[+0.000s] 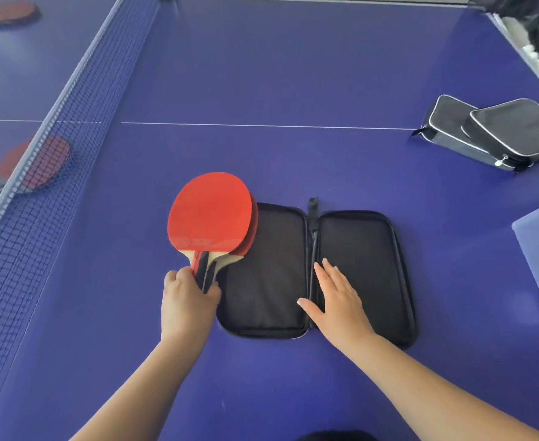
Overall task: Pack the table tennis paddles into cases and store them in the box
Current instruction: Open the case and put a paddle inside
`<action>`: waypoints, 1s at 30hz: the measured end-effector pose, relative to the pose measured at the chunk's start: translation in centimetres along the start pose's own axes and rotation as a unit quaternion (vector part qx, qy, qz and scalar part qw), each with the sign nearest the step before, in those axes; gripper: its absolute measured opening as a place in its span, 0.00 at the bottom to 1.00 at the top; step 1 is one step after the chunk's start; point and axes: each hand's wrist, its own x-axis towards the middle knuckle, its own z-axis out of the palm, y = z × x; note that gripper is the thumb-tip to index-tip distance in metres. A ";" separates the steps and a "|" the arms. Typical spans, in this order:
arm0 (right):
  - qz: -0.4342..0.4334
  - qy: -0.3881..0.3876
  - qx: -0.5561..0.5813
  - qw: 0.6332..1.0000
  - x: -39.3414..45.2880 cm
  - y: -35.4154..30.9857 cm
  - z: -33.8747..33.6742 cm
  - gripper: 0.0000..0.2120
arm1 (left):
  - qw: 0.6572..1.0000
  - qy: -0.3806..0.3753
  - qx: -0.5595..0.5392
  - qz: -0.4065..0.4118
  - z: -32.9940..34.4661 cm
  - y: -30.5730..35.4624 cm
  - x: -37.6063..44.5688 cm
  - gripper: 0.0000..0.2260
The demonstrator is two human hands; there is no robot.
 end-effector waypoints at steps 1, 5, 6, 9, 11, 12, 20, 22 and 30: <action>0.008 0.015 0.057 0.998 -0.1 0.0 -0.5 0.36 | 1.000 -0.010 -0.002 0.007 0.4 0.8 -0.6 0.10; 0.069 0.055 0.287 0.954 0.0 0.4 -3.2 0.28 | 0.998 -0.051 -0.008 0.032 2.7 3.8 -3.0 0.10; 0.084 0.056 0.327 0.939 0.1 0.5 -4.0 0.26 | 0.997 -0.060 -0.006 0.042 3.5 4.5 -3.6 0.10; 0.106 0.062 0.426 0.897 0.7 1.6 -6.0 0.21 | 0.995 -0.081 -0.004 0.061 5.9 6.6 -5.3 0.10; 0.096 0.045 0.467 0.878 0.9 2.5 -7.1 0.20 | 0.993 -0.093 -0.013 0.068 7.5 8.0 -6.6 0.09; 0.091 0.040 0.479 0.872 0.8 3.0 -7.7 0.20 | 0.992 -0.098 -0.017 0.072 8.3 8.7 -7.3 0.09; 0.125 0.035 0.503 0.855 0.5 9.6 -10.2 0.14 | 0.993 -0.102 -0.004 0.066 13.6 12.5 -11.3 0.10; 0.132 0.016 0.496 0.858 1.1 11.1 -10.2 0.13 | 0.994 -0.094 0.007 0.060 14.9 13.1 -11.9 0.09; 0.109 -0.021 0.327 0.938 3.2 14.3 -9.3 0.13 | 0.993 -0.094 0.046 0.050 18.0 13.2 -13.0 0.11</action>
